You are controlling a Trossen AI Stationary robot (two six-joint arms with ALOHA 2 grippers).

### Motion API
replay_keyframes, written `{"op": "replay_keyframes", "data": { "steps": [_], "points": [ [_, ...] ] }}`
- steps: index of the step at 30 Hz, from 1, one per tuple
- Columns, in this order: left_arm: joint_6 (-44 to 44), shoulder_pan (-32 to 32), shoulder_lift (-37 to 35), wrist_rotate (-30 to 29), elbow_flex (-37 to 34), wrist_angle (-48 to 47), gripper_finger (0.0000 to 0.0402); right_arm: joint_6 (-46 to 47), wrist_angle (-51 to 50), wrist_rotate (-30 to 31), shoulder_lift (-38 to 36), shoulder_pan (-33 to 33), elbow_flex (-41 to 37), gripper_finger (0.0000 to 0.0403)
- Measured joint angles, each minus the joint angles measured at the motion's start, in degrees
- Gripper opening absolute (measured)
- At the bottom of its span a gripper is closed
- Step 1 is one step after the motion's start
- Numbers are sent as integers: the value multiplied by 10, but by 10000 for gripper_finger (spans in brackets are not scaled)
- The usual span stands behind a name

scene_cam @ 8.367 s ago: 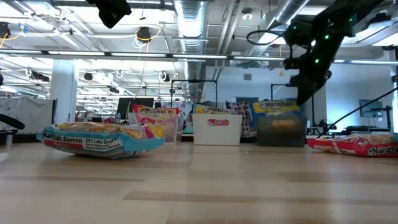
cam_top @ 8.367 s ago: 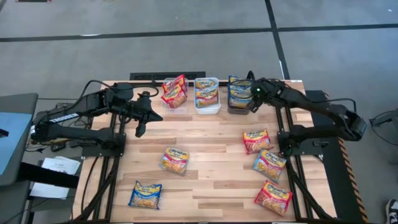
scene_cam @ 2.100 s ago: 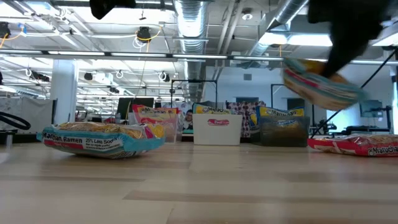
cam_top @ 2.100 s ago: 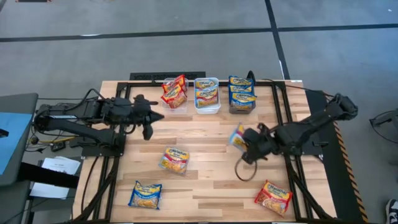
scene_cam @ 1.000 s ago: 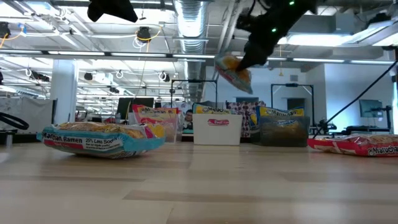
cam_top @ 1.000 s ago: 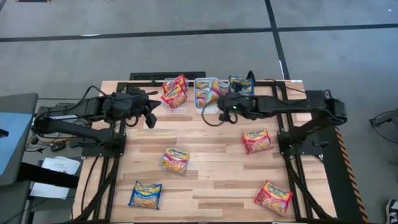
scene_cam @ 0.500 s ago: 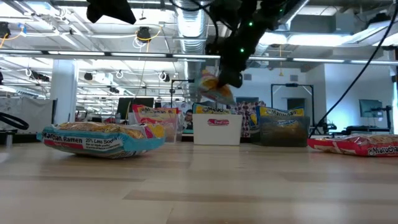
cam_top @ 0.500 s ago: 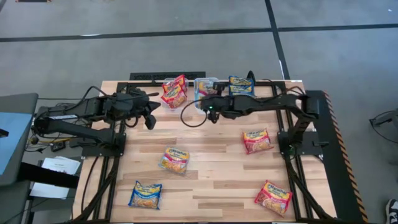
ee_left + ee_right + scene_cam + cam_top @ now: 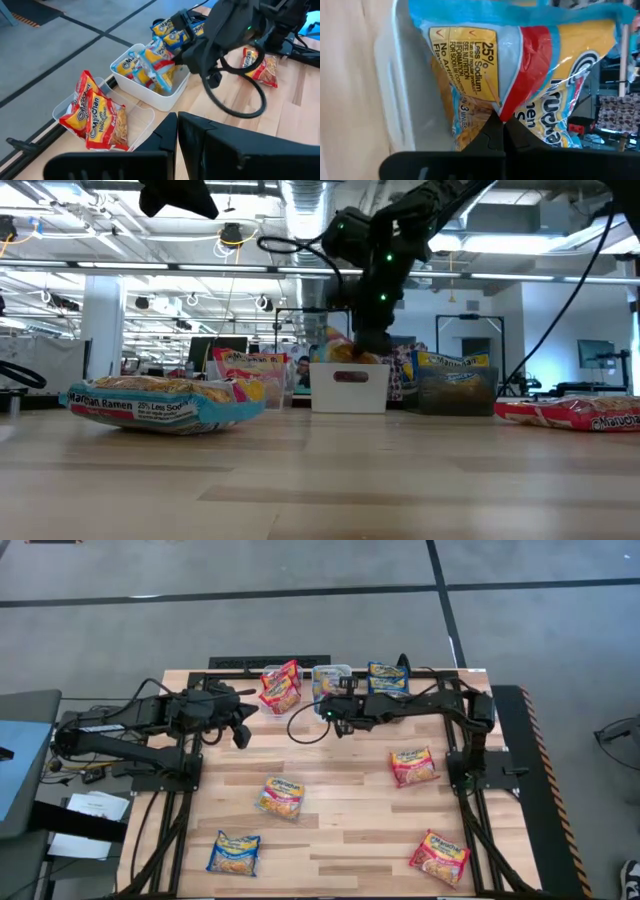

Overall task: Sort Maruchan noodles
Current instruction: Put the light blue noodle pack into the white bin

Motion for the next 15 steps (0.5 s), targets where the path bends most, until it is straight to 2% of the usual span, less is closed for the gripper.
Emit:
{"op": "replay_keyframes", "data": {
  "steps": [6, 15],
  "points": [
    [0, 0, 0, 1, 0, 0, 0, -14, -10, -46, -2, -4, 0, 14],
    [0, 0, 0, 2, 0, -1, 0, -6, -8, -65, -2, -3, 0, 80]
  ]
}}
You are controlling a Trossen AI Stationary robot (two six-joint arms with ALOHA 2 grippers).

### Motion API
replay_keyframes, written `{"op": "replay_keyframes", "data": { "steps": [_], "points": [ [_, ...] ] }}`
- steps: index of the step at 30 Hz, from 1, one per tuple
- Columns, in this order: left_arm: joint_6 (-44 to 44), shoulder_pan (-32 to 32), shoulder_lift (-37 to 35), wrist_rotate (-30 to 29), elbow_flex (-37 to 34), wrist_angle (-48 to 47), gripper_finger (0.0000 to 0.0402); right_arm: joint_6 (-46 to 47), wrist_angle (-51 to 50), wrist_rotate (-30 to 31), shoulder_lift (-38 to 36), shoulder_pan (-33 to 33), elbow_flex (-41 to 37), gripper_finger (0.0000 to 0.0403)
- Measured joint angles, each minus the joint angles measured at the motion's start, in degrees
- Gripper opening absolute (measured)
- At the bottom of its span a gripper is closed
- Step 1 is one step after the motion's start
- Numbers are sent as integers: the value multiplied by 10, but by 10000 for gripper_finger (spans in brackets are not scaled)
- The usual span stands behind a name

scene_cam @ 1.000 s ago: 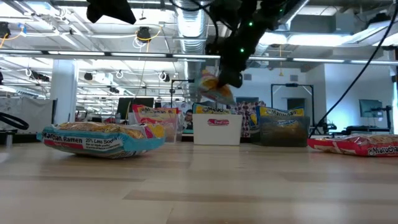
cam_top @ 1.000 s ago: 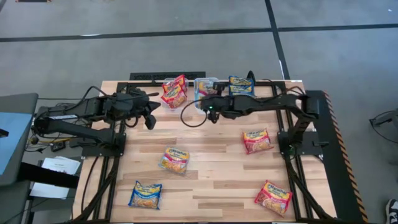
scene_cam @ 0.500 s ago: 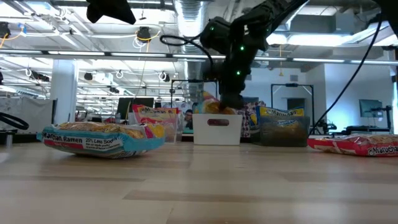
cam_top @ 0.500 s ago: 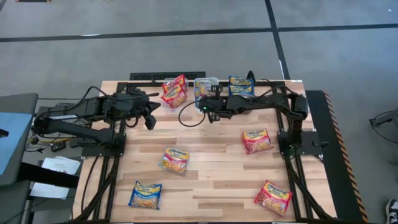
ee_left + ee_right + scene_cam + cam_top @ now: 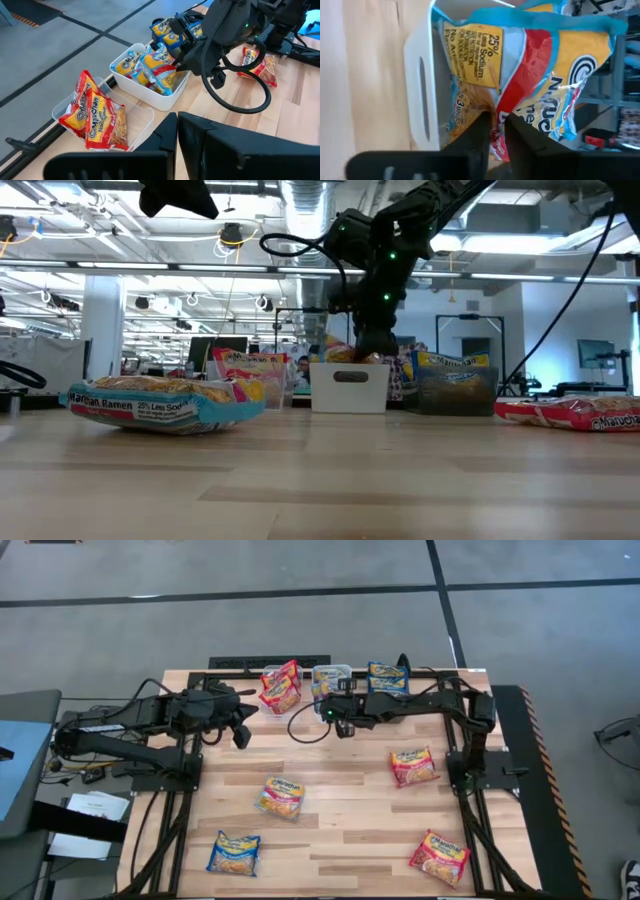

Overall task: Sort Maruchan noodles
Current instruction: Put the light blue noodle pack into the white bin

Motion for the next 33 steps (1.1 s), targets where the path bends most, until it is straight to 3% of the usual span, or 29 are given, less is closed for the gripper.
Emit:
{"op": "replay_keyframes", "data": {
  "steps": [10, 21, 24, 30, 33],
  "points": [
    [0, 0, 0, 4, 0, 0, 0, 27, -20, -10, -5, 0, 0, 152],
    [0, 0, 0, 4, 0, -1, 0, 99, -80, -18, -75, 4, 0, 156],
    [0, 0, 0, 5, 0, -1, 0, 127, -70, -80, -101, -1, 0, 155],
    [0, 0, 0, 5, 0, -1, 0, 206, -2, -268, -93, -37, 0, 155],
    [0, 0, 0, 5, 0, -1, 0, 232, -2, -290, -77, -54, -1, 155]
  ]
}}
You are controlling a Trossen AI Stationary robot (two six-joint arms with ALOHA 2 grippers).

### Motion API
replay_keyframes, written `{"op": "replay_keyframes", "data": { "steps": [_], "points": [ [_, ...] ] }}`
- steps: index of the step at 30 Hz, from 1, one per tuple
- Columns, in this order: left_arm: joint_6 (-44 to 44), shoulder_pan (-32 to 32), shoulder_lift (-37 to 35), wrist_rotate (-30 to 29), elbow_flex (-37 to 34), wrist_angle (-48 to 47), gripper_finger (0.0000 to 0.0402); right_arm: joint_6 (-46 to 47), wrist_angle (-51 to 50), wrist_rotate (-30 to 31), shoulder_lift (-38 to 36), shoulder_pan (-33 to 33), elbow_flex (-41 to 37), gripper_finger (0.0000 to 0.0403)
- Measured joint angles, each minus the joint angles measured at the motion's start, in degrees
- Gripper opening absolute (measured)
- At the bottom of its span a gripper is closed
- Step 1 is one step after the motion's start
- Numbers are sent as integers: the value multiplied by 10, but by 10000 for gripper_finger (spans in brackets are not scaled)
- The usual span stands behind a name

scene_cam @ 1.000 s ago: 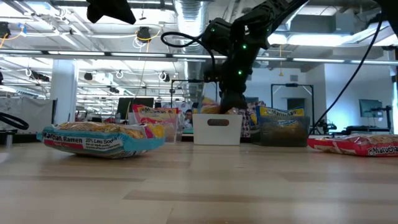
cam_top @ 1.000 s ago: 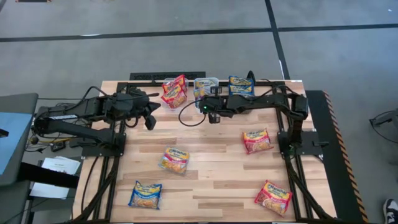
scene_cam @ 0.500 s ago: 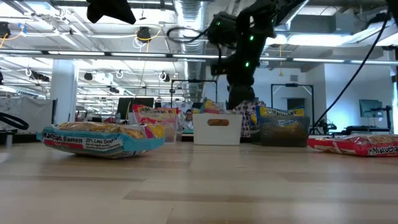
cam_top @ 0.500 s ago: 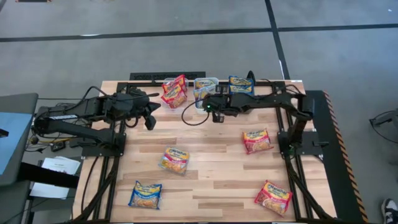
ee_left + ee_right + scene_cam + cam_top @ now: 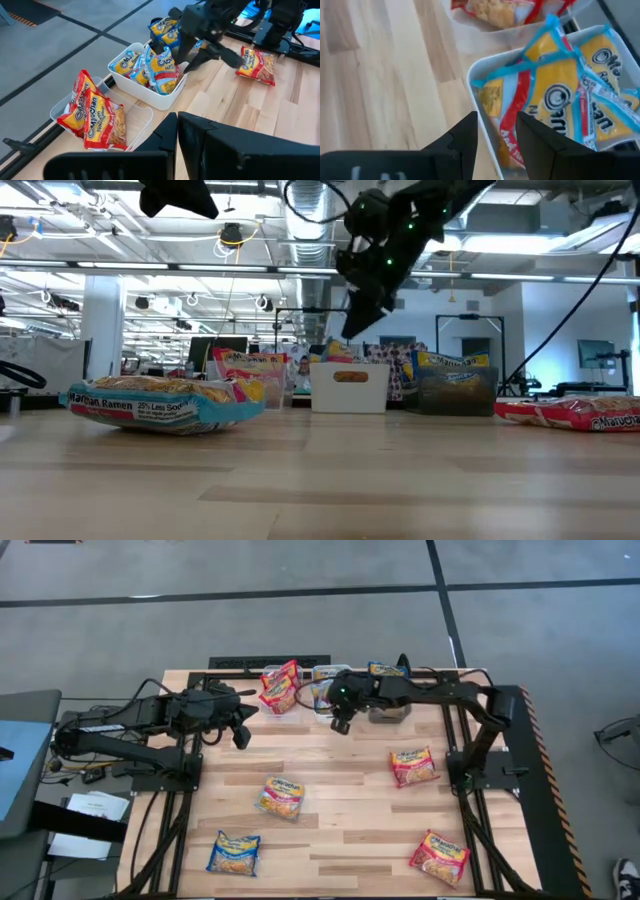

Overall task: Sort Maruchan noodles
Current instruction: Put the light blue noodle pack into the white bin

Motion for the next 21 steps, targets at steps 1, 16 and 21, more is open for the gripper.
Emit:
{"op": "replay_keyframes", "data": {
  "steps": [1, 16, 21],
  "points": [
    [0, 0, 0, 0, 0, 0, 0, 5, 7, 0, 5, -4, 0, 155],
    [10, 0, 0, 1, 0, 1, 0, 43, 23, -2, 45, -38, 2, 155],
    [11, 0, 0, 1, 0, 0, 0, 40, 21, 10, 74, -45, 8, 155]
  ]
}}
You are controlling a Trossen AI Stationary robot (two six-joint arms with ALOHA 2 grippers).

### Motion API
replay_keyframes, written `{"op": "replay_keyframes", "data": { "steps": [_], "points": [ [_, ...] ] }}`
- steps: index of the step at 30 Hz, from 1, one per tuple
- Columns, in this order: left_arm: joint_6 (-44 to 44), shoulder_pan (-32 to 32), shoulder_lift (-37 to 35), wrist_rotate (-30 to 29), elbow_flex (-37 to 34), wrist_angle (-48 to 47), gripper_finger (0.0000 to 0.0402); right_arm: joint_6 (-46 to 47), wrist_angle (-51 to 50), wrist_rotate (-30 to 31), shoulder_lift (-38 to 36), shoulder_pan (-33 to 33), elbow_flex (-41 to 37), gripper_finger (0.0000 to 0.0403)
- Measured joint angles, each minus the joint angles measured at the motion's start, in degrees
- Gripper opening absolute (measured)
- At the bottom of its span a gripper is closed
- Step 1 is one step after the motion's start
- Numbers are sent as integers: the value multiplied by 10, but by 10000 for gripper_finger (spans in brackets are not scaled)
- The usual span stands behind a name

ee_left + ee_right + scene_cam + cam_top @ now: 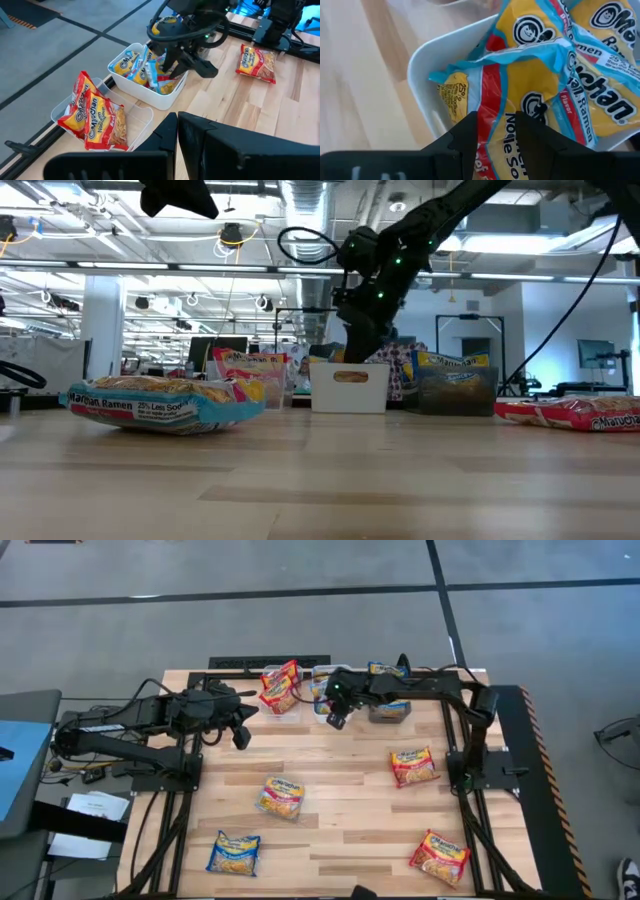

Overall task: Sort Maruchan noodles
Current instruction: Put the light blue noodle pack into the white bin, then put the red noodle pack into the transparent bin

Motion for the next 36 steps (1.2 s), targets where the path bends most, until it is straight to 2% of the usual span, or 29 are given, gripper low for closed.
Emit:
{"op": "replay_keyframes", "data": {
  "steps": [17, 26, 30, 36],
  "points": [
    [5, 0, 0, 0, 0, -10, 0, 16, -5, 20, 11, 11, 45, 155],
    [22, -1, -4, 2, 0, -8, 0, 18, -121, 18, -54, 45, 65, 155],
    [23, -2, -7, 25, 0, -8, 0, 43, -183, 15, -90, 68, 67, 155],
    [23, -2, -16, 100, 0, -9, 0, 70, -242, 15, -133, 103, 67, 155]
  ]
}}
